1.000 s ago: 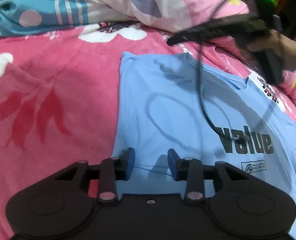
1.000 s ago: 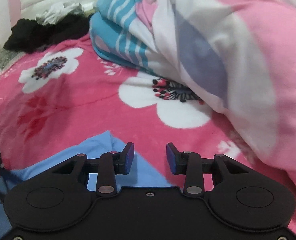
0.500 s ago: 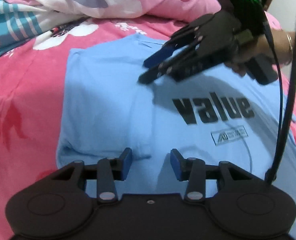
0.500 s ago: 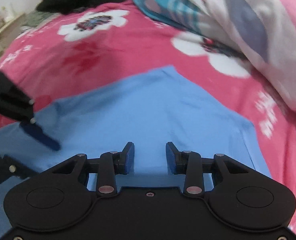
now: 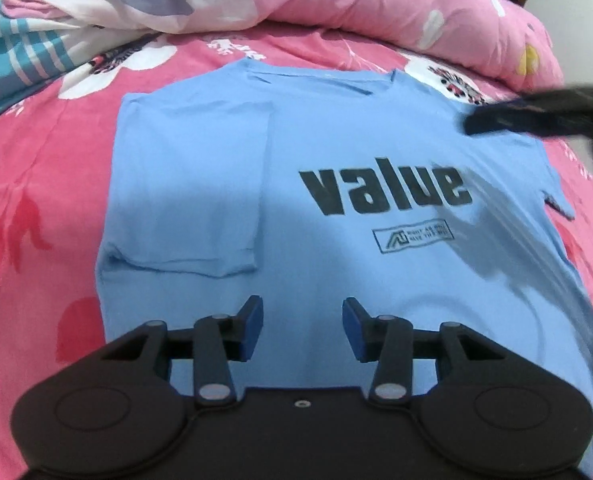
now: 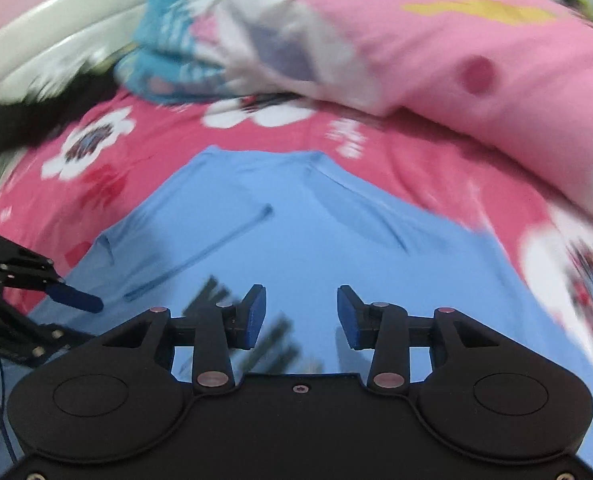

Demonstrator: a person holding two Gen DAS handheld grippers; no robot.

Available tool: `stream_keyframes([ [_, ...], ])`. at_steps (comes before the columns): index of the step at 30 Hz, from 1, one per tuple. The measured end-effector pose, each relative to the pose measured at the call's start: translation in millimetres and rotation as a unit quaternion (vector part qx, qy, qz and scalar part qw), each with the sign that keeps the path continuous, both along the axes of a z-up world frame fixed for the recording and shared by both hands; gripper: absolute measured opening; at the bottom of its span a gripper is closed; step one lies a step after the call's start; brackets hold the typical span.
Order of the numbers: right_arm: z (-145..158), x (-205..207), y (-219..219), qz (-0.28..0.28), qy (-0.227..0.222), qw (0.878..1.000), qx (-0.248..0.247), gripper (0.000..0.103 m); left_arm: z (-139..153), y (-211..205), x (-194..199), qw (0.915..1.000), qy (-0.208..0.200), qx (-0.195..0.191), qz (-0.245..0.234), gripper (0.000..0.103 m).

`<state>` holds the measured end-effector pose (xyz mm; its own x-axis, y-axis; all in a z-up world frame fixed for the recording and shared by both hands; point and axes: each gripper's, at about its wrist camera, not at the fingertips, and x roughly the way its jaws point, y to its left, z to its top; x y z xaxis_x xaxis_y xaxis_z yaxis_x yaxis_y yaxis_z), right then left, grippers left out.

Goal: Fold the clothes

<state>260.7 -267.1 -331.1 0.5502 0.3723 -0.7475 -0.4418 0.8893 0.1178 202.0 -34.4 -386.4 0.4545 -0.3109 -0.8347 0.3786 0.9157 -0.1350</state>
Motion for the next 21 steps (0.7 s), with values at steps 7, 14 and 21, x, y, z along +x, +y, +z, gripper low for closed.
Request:
stream_keyframes([
  [7, 3, -89, -64, -0.141, 0.022, 0.990, 0.014, 0.043, 13, -39, 2, 0.9984, -0.007, -0.003, -0.056, 0.041],
  [14, 7, -147, -133, -0.235, 0.014, 0.972, -0.006, 0.045, 31, -126, -1, 0.9855, -0.051, -0.025, -0.160, 0.046],
  [21, 7, -152, -193, -0.231, -0.009, 0.973, -0.031, 0.046, 37, -248, -10, 0.9658, -0.100, -0.037, -0.237, 0.046],
])
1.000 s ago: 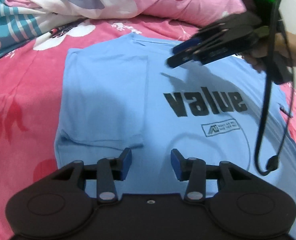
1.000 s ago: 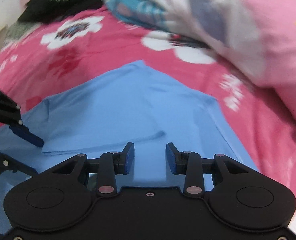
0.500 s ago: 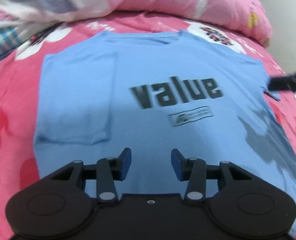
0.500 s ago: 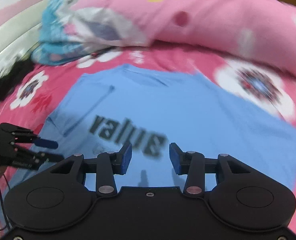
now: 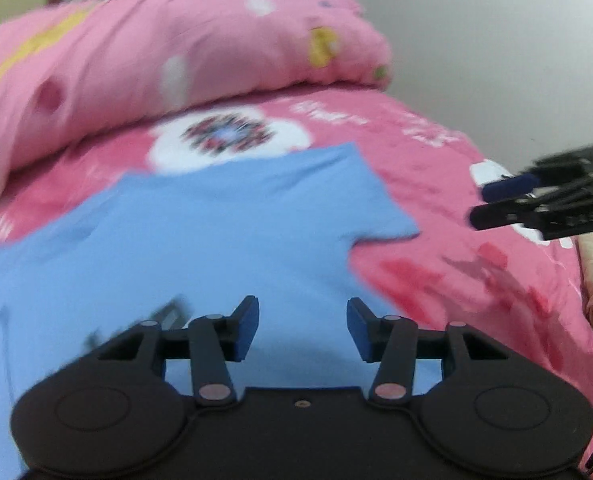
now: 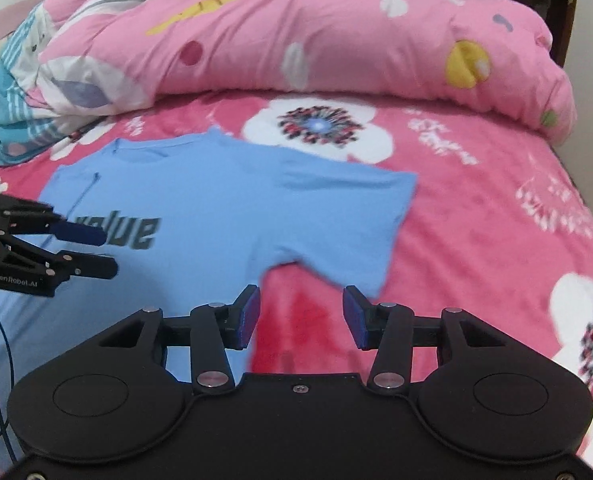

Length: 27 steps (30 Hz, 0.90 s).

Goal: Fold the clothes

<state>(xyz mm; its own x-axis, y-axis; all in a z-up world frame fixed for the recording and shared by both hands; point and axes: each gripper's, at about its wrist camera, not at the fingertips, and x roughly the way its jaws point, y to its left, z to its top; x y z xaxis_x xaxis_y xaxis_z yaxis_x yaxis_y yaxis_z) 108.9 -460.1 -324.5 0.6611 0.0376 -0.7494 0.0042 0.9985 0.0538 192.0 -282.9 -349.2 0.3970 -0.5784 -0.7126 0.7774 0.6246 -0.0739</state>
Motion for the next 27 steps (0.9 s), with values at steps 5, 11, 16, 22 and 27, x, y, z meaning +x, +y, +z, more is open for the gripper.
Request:
stream_keyframes([
  [5, 1, 28, -45, 0.065, -0.011, 0.997, -0.030, 0.047, -16, -73, 1, 0.9988, -0.015, 0.019, -0.043, 0.046],
  [11, -8, 67, -90, 0.132, -0.011, 0.990, -0.039, 0.048, -47, -130, 3, 0.9935, -0.018, 0.055, -0.098, 0.046],
  [16, -21, 99, -109, 0.170, -0.012, 0.985, -0.035, 0.051, -65, -152, 2, 0.9895, -0.035, 0.078, -0.117, 0.046],
  [22, -42, 124, -122, 0.178, -0.012, 0.984, -0.010, 0.051, -85, -167, 6, 0.9852, -0.060, 0.087, -0.135, 0.045],
  [27, -60, 134, -131, 0.161, -0.009, 0.987, 0.016, 0.051, -85, -167, 7, 0.9857, -0.060, 0.081, -0.135, 0.037],
])
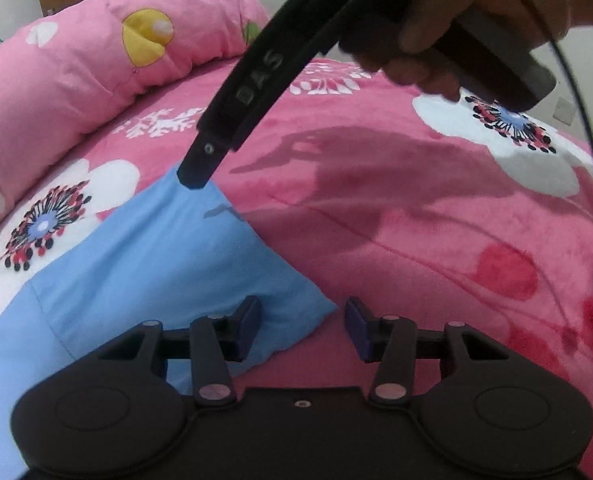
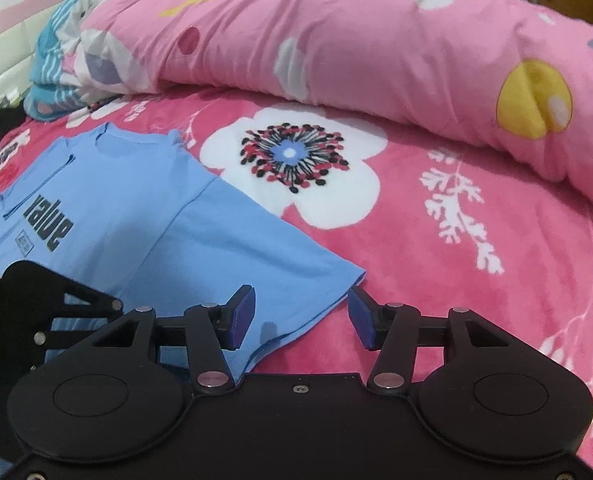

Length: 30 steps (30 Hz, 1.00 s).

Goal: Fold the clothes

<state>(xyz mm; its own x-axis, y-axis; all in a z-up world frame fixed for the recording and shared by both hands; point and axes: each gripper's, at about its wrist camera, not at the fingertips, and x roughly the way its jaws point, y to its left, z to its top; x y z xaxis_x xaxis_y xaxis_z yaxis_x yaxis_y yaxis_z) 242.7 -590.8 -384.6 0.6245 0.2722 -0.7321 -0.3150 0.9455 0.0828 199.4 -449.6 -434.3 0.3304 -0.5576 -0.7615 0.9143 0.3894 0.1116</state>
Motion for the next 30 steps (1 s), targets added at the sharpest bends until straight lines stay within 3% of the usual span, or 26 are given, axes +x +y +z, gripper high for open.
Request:
stream_keyframes([
  [6, -10, 9, -6, -0.028, 0.000, 0.999, 0.024, 0.051, 4, 4, 0, 0.9998, 0.008, -0.010, 0.015, 0.016],
  [17, -26, 39, -11, -0.073, 0.020, 0.997, 0.023, 0.049, 7, 5, 1, 0.9990, 0.018, -0.017, 0.038, 0.014],
  [22, -37, 52, -13, -0.079, 0.039, 0.995, 0.039, 0.033, 6, 6, 2, 0.9982, 0.022, -0.024, 0.049, 0.014],
  [27, -36, 52, -12, -0.077, 0.044, 0.995, 0.044, 0.005, 12, 11, 3, 0.9961, 0.036, -0.042, 0.069, 0.009],
  [30, -31, 48, -13, -0.083, 0.040, 0.994, 0.052, 0.003, 17, 13, 2, 0.9947, 0.043, -0.055, 0.076, 0.008],
])
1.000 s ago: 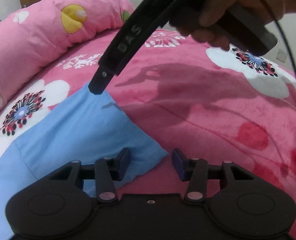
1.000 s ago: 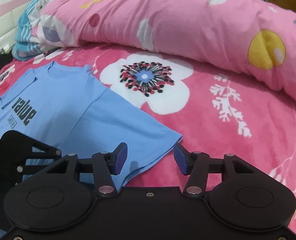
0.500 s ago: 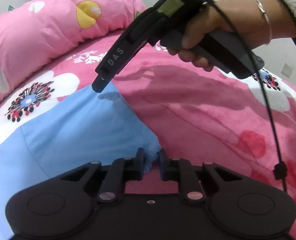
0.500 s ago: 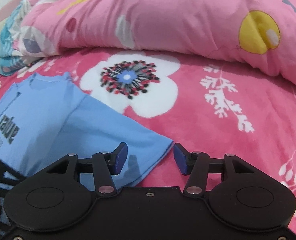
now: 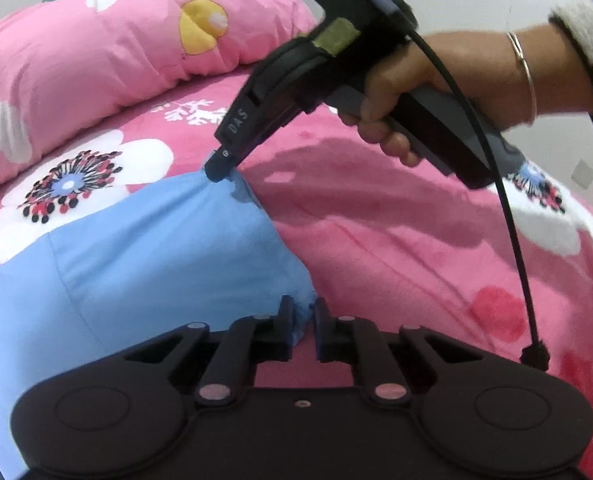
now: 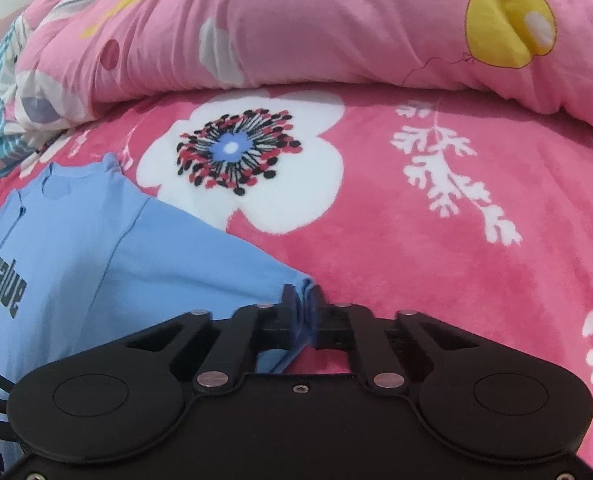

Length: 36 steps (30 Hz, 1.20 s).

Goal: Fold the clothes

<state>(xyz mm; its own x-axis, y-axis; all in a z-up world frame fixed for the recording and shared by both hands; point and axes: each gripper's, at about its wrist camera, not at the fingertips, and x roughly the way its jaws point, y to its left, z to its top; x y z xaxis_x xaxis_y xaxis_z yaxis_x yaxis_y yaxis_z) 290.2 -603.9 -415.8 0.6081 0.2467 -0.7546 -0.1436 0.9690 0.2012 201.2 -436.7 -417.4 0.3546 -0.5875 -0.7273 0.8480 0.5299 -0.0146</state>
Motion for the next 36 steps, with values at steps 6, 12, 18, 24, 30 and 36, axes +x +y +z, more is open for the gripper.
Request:
stream_keyframes([
  [6, 17, -7, -1, -0.015, -0.009, 1.000, 0.015, 0.003, 17, 12, 1, 0.9983, 0.023, -0.042, 0.031, 0.007],
  [12, 40, -8, 6, -0.019, -0.023, 0.999, 0.014, 0.003, 28, 26, -1, 0.9963, 0.031, -0.062, 0.050, 0.007],
  [18, 61, -4, 25, -0.004, -0.036, 0.999, 0.014, 0.003, 44, 51, -3, 0.9929, 0.033, -0.084, 0.078, 0.007],
  [24, 80, 5, 55, 0.026, -0.049, 0.998, 0.019, 0.003, 62, 86, -3, 0.9851, 0.040, -0.113, 0.124, 0.007],
  [30, 92, 18, 93, 0.062, -0.055, 0.996, 0.024, 0.003, 67, 119, 1, 0.9721, 0.060, -0.140, 0.179, 0.007],
  [36, 95, 34, 145, 0.114, -0.054, 0.992, 0.020, 0.003, 62, 145, 4, 0.9583, 0.079, -0.156, 0.226, 0.007],
])
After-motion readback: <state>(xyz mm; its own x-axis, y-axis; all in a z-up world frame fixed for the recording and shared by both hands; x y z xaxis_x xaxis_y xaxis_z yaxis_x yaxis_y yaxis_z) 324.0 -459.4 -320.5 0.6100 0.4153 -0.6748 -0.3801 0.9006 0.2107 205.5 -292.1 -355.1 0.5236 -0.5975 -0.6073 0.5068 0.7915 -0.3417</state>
